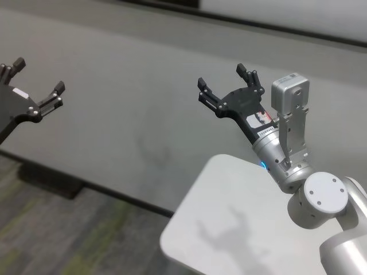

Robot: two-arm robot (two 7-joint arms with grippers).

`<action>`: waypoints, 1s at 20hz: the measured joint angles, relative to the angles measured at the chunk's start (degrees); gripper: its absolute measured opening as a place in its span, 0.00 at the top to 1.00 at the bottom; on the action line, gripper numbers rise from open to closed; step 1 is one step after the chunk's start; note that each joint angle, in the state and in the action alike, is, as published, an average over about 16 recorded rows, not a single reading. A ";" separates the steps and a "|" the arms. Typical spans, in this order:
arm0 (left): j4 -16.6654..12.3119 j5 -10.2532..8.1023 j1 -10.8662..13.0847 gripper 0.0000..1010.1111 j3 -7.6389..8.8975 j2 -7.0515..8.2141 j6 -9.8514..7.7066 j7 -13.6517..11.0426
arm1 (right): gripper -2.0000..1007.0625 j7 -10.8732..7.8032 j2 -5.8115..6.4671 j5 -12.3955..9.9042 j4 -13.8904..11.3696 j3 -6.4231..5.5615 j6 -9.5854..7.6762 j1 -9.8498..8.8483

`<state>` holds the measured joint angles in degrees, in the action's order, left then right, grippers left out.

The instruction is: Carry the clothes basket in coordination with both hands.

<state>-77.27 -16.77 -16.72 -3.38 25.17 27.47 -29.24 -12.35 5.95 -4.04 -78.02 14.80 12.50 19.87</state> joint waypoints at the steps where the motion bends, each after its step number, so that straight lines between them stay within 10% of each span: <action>1: 0.00 0.00 0.00 0.01 0.00 0.00 0.00 0.00 | 0.00 0.00 0.00 0.00 0.00 0.00 0.00 0.00; 20: 0.00 0.00 0.00 0.01 0.00 0.00 0.00 0.00 | 0.00 0.00 0.00 0.00 0.00 0.00 0.00 0.00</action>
<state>-77.27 -16.77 -16.72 -3.38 25.18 27.46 -29.25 -12.35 5.95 -4.04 -78.02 14.80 12.50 19.87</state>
